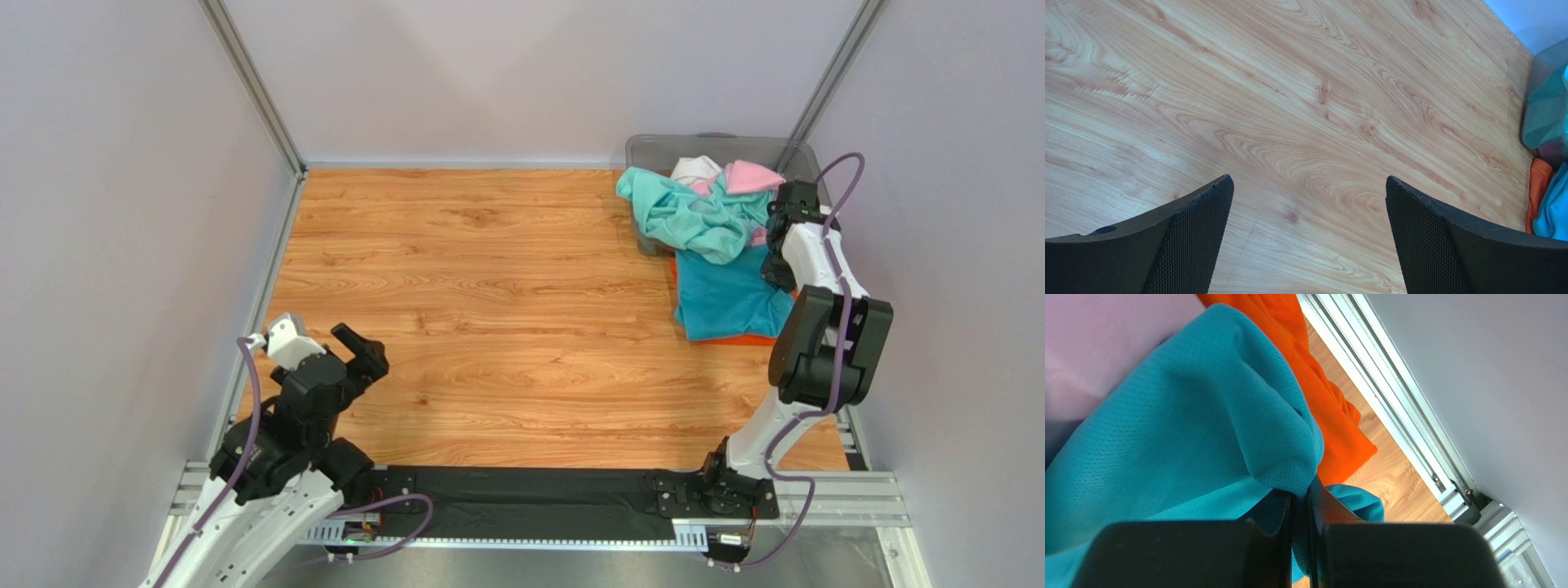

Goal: Fold and stack the t-shirts
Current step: Neatly place the folded tshirt to the corner, then reset both grippers

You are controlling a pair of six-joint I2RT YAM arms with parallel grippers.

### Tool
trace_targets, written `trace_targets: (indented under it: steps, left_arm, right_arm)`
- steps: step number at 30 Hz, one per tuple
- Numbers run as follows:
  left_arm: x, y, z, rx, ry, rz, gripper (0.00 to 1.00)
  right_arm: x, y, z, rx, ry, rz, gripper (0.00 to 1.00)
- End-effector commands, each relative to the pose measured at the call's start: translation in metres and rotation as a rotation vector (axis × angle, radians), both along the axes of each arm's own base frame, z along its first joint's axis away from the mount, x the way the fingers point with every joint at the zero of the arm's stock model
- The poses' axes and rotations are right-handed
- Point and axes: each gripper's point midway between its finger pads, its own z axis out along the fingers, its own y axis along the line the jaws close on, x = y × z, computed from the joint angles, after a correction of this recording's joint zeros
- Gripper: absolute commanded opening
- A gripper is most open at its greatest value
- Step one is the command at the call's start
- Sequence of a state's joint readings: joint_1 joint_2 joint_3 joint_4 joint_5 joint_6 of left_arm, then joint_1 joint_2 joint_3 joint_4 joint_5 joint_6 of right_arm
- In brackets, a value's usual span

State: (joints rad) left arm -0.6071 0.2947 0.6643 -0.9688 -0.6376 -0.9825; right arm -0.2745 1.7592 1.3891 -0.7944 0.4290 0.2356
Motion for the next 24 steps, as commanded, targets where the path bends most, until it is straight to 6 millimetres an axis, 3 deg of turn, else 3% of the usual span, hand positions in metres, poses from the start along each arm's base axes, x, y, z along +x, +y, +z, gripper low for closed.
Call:
trace_targets:
  steps: [1, 4, 7, 8, 9, 11, 13, 17, 18, 19, 24]
  left_arm:
    - [0.002, 0.000, 0.002, -0.001, -0.013, 0.007, 1.00]
    - [0.002, 0.000, 0.002, -0.002, -0.014, 0.006, 1.00]
    - [0.002, 0.000, 0.002, 0.002, -0.009, 0.003, 1.00]
    - [0.002, 0.000, 0.002, 0.001, -0.010, 0.003, 1.00]
    - [0.002, -0.001, 0.002, 0.002, -0.009, 0.002, 1.00]
    - [0.002, -0.001, 0.003, 0.000, -0.009, -0.003, 1.00]
    - [0.002, -0.002, 0.002, 0.002, -0.004, -0.008, 1.00]
    - [0.003, -0.011, 0.007, -0.006, -0.007, -0.054, 1.00]
    - [0.004, -0.014, 0.009, -0.010, -0.012, -0.070, 1.00]
    - [0.004, -0.017, 0.008, -0.009, -0.002, -0.091, 1.00]
    - [0.006, -0.019, 0.007, 0.007, 0.040, -0.087, 1.00]
  right_arm:
    - [0.020, -0.022, 0.000, -0.052, -0.051, -0.056, 0.00]
    - [0.020, -0.032, -0.010, -0.066, -0.031, -0.088, 0.03]
    - [0.021, -0.037, -0.017, -0.067, -0.016, -0.108, 0.26]
    - [0.023, -0.039, -0.018, -0.064, -0.017, -0.113, 0.45]
    - [0.023, -0.039, -0.018, -0.064, -0.011, -0.115, 0.54]
    - [0.019, -0.038, -0.016, -0.060, -0.002, -0.134, 0.62]
    - [0.023, -0.037, -0.006, -0.051, -0.027, -0.143, 0.64]
    - [0.015, -0.030, 0.036, -0.041, -0.124, -0.189, 0.77]
    - [0.013, -0.025, 0.040, -0.020, -0.141, -0.182, 0.97]
    - [0.008, -0.021, 0.058, -0.017, -0.191, -0.182, 1.00]
    - [-0.013, 0.015, 0.085, 0.091, -0.298, -0.109, 1.00]
